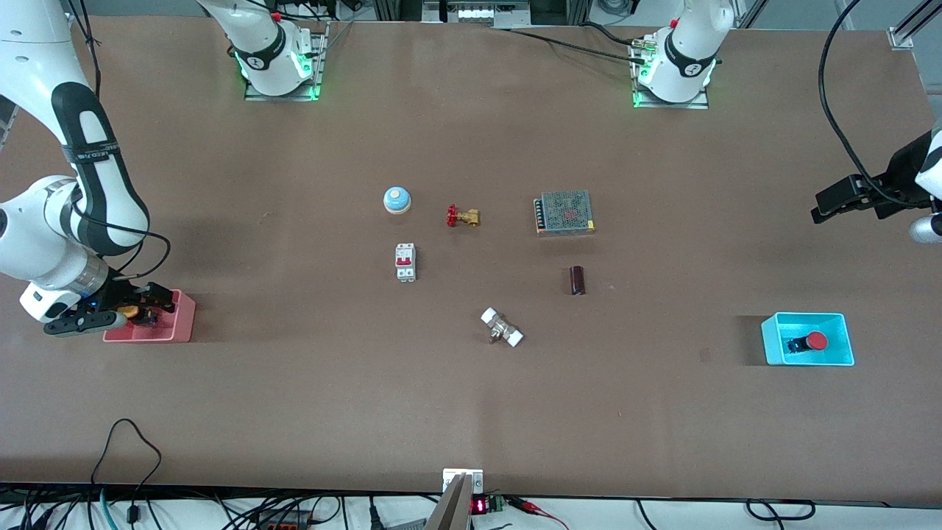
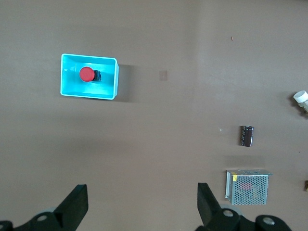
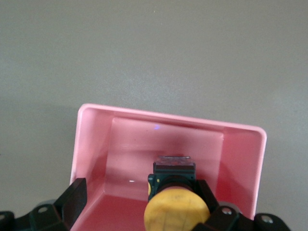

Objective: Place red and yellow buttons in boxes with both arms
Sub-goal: 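Lower the yellow button onto the pink box floor and open the right gripper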

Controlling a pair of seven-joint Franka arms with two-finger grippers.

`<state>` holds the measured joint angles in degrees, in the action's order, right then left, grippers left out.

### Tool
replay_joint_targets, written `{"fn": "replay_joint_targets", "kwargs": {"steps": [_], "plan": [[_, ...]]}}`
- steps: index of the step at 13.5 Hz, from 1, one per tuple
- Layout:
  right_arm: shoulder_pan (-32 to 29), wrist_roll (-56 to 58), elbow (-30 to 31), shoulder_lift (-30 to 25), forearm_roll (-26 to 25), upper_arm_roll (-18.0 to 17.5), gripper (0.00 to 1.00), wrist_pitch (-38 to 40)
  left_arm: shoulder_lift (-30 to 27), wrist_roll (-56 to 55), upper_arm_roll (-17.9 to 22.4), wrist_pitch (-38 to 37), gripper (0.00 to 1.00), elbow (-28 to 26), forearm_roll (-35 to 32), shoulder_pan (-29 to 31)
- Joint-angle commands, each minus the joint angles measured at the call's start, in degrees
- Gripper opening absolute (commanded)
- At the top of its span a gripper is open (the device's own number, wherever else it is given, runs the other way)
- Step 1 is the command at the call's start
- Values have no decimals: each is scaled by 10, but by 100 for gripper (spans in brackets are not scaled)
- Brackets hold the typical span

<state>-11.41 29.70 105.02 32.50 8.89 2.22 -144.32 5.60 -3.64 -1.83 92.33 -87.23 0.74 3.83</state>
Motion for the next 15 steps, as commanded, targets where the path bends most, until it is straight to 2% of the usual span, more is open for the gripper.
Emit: {"fn": "replay_joint_targets", "kwargs": {"steps": [1, 4, 10, 15], "plan": [[-4, 10, 4, -4, 18, -2, 100, 6, -9, 3, 0, -10, 100, 2, 9, 4], [-3, 7, 4, 0, 42, -2, 100, 7, -9, 3, -1, -10, 100, 2, 9, 4], [0, 71, 3, 0, 26, -1, 100, -8, -8, 3, 0, -11, 100, 2, 9, 4], [-2, 65, -2, -1, 31, -1, 100, -11, -8, 3, 0, -13, 100, 2, 9, 5]]}}
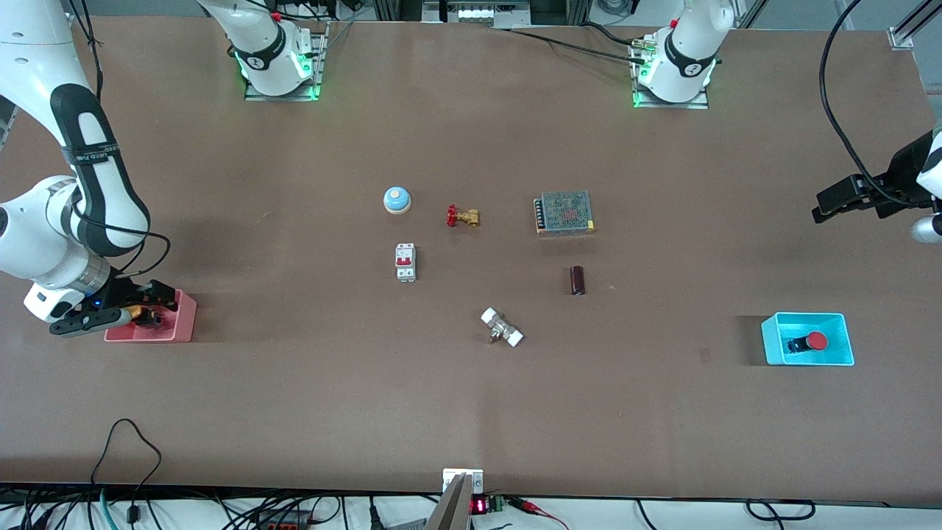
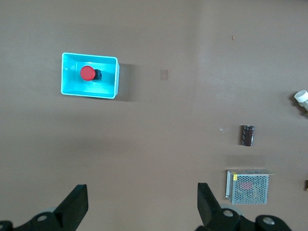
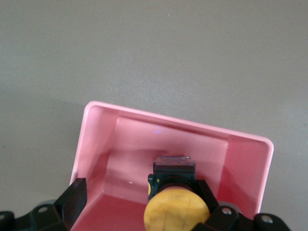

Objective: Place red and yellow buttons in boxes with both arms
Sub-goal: 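Lower the yellow button onto the pink box floor and open the right gripper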

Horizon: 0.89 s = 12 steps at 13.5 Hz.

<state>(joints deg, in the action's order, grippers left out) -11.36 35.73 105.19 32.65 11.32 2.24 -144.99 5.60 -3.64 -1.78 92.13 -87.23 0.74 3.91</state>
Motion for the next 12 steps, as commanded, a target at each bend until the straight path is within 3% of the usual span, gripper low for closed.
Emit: {"fn": "replay_joint_targets", "kwargs": {"steps": [1, 12], "plan": [[-4, 2, -1, -3, 11, 0, 100, -1, -8, 3, -1, -11, 100, 1, 9, 4], [-1, 4, -4, -12, 5, 3, 100, -4, -8, 3, 0, -12, 100, 2, 7, 4]]}}
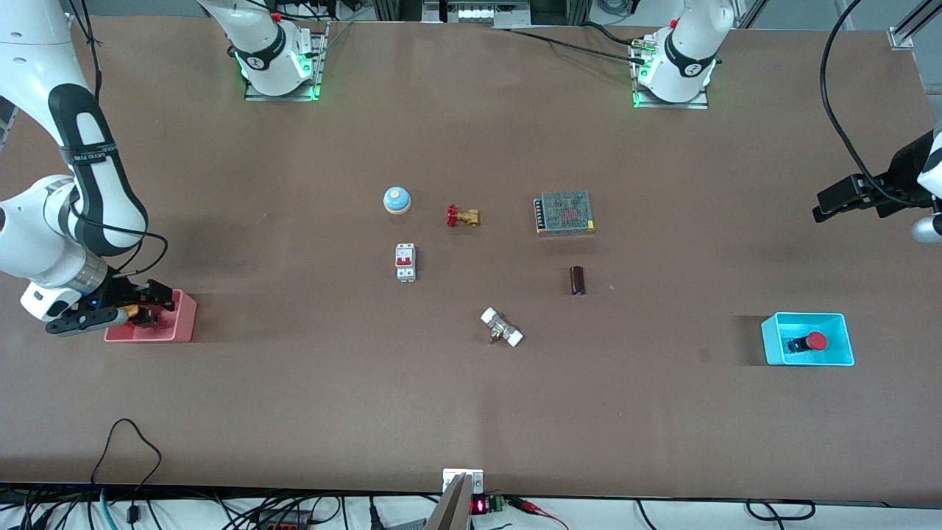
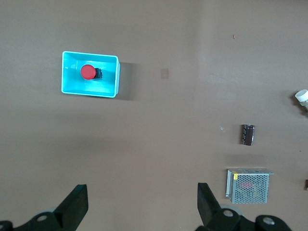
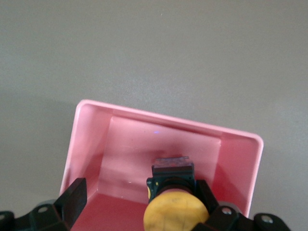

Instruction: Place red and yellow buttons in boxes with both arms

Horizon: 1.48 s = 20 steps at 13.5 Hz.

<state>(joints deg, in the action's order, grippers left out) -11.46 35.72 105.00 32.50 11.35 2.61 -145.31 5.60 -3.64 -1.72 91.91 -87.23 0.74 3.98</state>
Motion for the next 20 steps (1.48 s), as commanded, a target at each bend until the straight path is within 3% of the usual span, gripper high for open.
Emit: {"fn": "replay_joint_targets", "kwargs": {"steps": [1, 15, 16, 18, 20], "plan": [[1, 4, -7, -10, 5, -1, 100, -1, -8, 2, 0, -9, 100, 2, 7, 3], [-1, 12, -8, -11, 3, 1, 100, 6, -8, 2, 0, -9, 100, 1, 6, 3], [0, 13, -7, -30, 2, 12, 100, 15, -8, 2, 0, -9, 100, 1, 6, 3], [1, 9, -12, -90, -5, 27, 100, 106, -8, 2, 0, -9, 100, 1, 6, 3], [6, -18, -27, -157, -45, 28, 100, 187, -8, 3, 0, -9, 100, 1, 5, 2]]}}
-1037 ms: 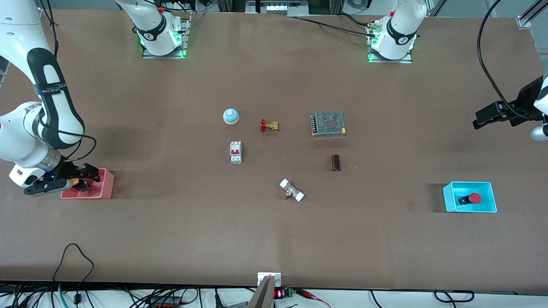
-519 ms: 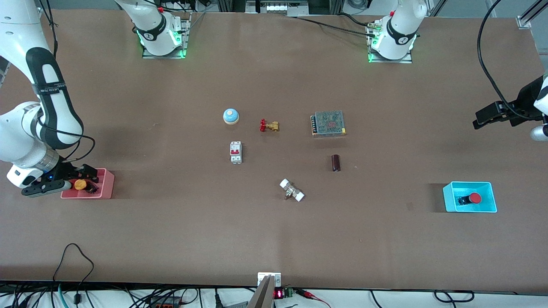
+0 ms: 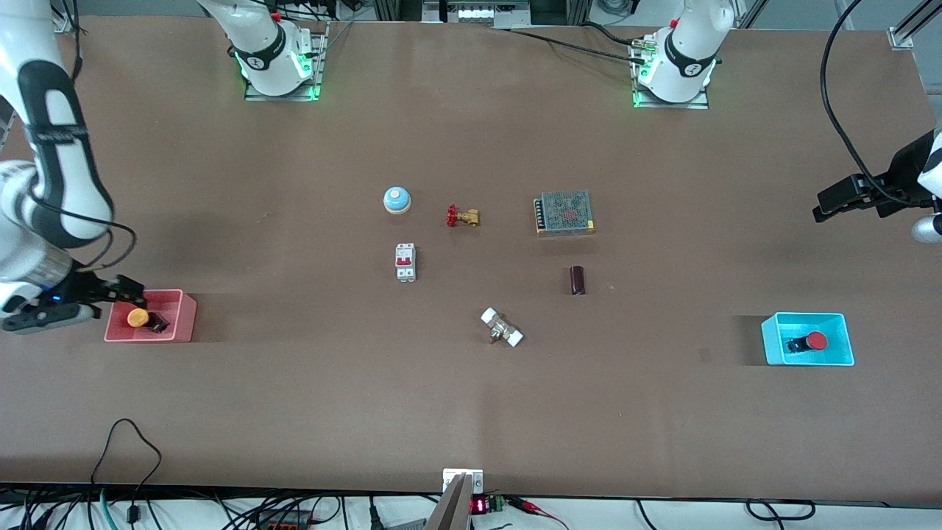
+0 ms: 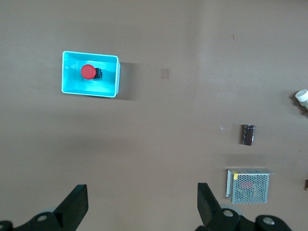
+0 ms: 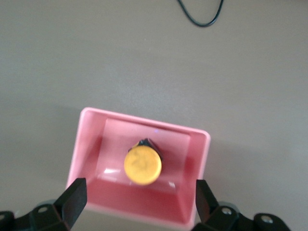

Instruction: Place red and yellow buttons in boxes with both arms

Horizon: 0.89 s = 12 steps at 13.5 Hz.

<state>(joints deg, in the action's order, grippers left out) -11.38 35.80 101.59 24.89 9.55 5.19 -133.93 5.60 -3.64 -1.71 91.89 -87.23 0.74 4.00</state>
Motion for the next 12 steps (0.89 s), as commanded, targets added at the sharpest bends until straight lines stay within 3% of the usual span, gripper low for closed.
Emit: {"fn": "replay_joint_targets", "kwargs": {"steps": [1, 3, 6, 10, 12], "plan": [[8, -60, -9, -102, -41, 2, 100, 117, -8, 3, 0, -8, 100, 2, 5, 2], [26, -140, -52, -119, -80, -4, 100, 197, -8, 3, 0, -7, 100, 2, 4, 2], [43, -203, -119, -118, -85, -9, 100, 277, -8, 3, 0, -7, 100, 1, 4, 3], [64, -229, -133, -120, -83, -13, 100, 293, -9, 3, -3, -4, 100, 1, 3, 2], [64, -267, -133, -135, -90, -41, 100, 306, -9, 3, -3, -3, 100, 1, 4, 1]]}}
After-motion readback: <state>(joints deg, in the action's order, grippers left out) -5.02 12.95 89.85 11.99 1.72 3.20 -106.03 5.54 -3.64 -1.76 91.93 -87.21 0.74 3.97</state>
